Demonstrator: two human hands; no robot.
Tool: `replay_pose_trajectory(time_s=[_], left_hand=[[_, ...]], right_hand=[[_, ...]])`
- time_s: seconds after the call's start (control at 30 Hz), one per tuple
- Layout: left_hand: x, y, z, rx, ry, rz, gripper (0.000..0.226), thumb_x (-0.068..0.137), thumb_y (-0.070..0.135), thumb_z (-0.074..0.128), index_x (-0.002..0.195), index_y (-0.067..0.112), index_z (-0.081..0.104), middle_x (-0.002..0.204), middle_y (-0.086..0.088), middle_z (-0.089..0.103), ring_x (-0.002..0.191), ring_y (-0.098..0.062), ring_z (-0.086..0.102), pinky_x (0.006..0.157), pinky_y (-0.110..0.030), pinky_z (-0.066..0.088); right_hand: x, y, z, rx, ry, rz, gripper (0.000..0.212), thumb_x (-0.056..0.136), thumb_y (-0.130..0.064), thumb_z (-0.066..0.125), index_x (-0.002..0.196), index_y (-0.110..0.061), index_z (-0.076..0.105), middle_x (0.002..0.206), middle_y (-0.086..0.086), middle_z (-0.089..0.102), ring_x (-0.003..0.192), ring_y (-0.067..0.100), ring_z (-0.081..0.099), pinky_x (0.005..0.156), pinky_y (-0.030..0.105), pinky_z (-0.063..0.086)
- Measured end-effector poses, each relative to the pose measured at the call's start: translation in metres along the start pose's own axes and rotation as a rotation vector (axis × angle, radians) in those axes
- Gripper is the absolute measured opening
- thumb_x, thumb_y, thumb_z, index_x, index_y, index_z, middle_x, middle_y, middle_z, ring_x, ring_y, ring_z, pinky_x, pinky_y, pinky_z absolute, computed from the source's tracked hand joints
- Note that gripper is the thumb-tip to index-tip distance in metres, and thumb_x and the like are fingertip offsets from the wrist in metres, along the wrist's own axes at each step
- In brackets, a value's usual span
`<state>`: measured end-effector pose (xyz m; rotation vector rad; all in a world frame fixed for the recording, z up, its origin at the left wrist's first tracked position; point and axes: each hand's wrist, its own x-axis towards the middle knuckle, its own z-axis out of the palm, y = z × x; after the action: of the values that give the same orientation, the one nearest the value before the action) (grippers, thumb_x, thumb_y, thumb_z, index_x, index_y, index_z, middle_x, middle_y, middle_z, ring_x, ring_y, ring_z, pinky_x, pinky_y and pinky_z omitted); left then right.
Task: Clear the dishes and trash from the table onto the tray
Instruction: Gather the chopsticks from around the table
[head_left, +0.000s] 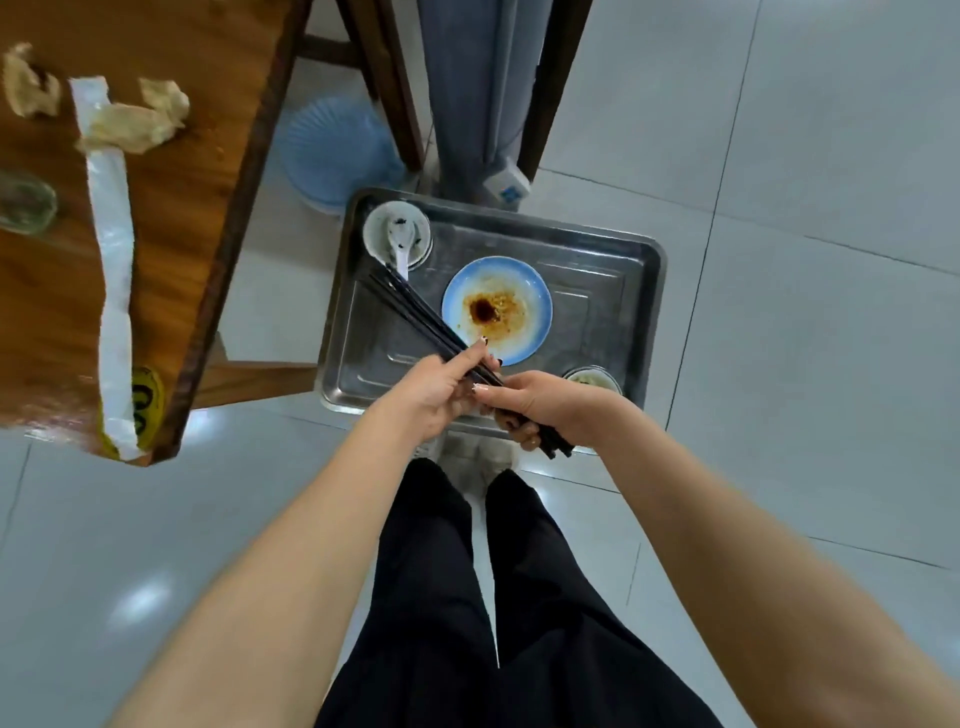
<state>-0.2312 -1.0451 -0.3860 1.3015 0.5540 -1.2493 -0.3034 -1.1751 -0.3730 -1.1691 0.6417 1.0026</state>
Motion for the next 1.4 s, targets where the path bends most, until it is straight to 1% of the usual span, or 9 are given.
replay_pose_trajectory(time_s=[0.17,0.37,0.6,0.8,0.93,1.0,1.17,1.3,1.4], left_hand=[[0.026,-0.027,-0.019,-0.104,0.184,-0.023,0.012,0.094,0.01,0.058,0.082,0.011,0.055,0.062,-0.003,0.066,0.054,-0.014,0.057,0.06,-0.025,0.051],[0.056,-0.048,-0.038,-0.359,0.196,-0.06,0.004,0.095,0.008,0.053,0.094,0.009,0.056,0.084,-0.008,0.068,0.073,-0.017,0.066,0.054,-0.024,0.055],[0.092,-0.063,-0.058,-0.493,0.333,-0.081,0.018,0.096,0.01,0.054,0.077,0.011,0.054,0.055,0.002,0.064,0.056,-0.009,0.062,0.05,-0.023,0.051],[0.111,-0.066,-0.073,-0.498,0.367,-0.115,0.017,0.097,0.005,0.051,0.08,0.004,0.054,0.075,-0.008,0.058,0.07,-0.018,0.058,0.072,-0.031,0.052],[0.12,-0.067,-0.091,-0.299,0.346,-0.141,0.008,0.092,0.01,0.061,0.09,0.003,0.058,0.094,-0.011,0.064,0.087,-0.019,0.06,0.068,-0.029,0.058],[0.123,-0.066,-0.103,-0.118,0.349,-0.199,0.033,0.088,0.022,0.068,0.108,0.0,0.056,0.11,-0.013,0.065,0.086,-0.02,0.068,0.071,-0.028,0.059],[0.116,-0.048,-0.117,0.659,0.314,-0.163,0.035,0.09,0.038,0.063,0.082,0.004,0.062,0.071,-0.006,0.068,0.047,-0.005,0.063,0.044,-0.015,0.045],[0.112,-0.032,-0.125,1.292,0.333,0.268,0.025,0.086,0.039,0.066,0.085,0.015,0.06,0.084,0.002,0.063,0.08,-0.015,0.057,0.072,-0.03,0.048],[0.122,-0.027,-0.135,1.516,0.133,0.327,0.029,0.083,0.037,0.071,0.106,0.021,0.066,0.11,0.001,0.059,0.108,-0.018,0.047,0.089,-0.034,0.042]], right_hand=[[0.031,0.017,-0.021,-0.083,0.013,0.021,0.028,0.095,-0.034,0.056,0.085,-0.012,0.043,0.074,0.006,0.051,0.043,0.009,0.04,0.043,0.021,0.034],[0.074,0.035,-0.026,-0.148,0.011,-0.015,0.025,0.095,-0.023,0.058,0.087,-0.009,0.038,0.075,0.014,0.055,0.039,0.011,0.042,0.037,0.021,0.034],[0.114,0.041,-0.026,-0.431,-0.041,0.019,0.025,0.098,-0.033,0.052,0.089,-0.009,0.049,0.075,0.007,0.062,0.039,0.011,0.044,0.037,0.018,0.034],[0.139,0.07,-0.04,-0.218,0.096,-0.036,0.026,0.084,-0.012,0.072,0.099,-0.01,0.051,0.081,0.01,0.064,0.056,0.023,0.062,0.051,0.03,0.05],[0.149,0.079,-0.045,-0.195,0.161,-0.104,0.023,0.08,-0.01,0.075,0.082,-0.01,0.052,0.063,0.009,0.061,0.053,0.027,0.059,0.048,0.029,0.045],[0.157,0.082,-0.046,-0.178,0.159,-0.107,0.024,0.078,-0.011,0.077,0.08,-0.01,0.054,0.056,0.011,0.06,0.051,0.026,0.053,0.049,0.03,0.039],[0.167,0.081,-0.053,-0.164,0.127,-0.073,0.024,0.076,-0.015,0.078,0.083,-0.005,0.058,0.052,0.01,0.058,0.045,0.022,0.044,0.046,0.028,0.031],[0.17,0.085,-0.053,-0.165,0.134,-0.071,0.024,0.075,-0.017,0.079,0.083,-0.004,0.061,0.055,0.014,0.059,0.051,0.024,0.045,0.05,0.032,0.032],[0.17,0.089,-0.052,-0.145,0.162,-0.072,0.022,0.075,-0.014,0.079,0.083,-0.002,0.063,0.058,0.015,0.061,0.052,0.025,0.049,0.051,0.031,0.039]])
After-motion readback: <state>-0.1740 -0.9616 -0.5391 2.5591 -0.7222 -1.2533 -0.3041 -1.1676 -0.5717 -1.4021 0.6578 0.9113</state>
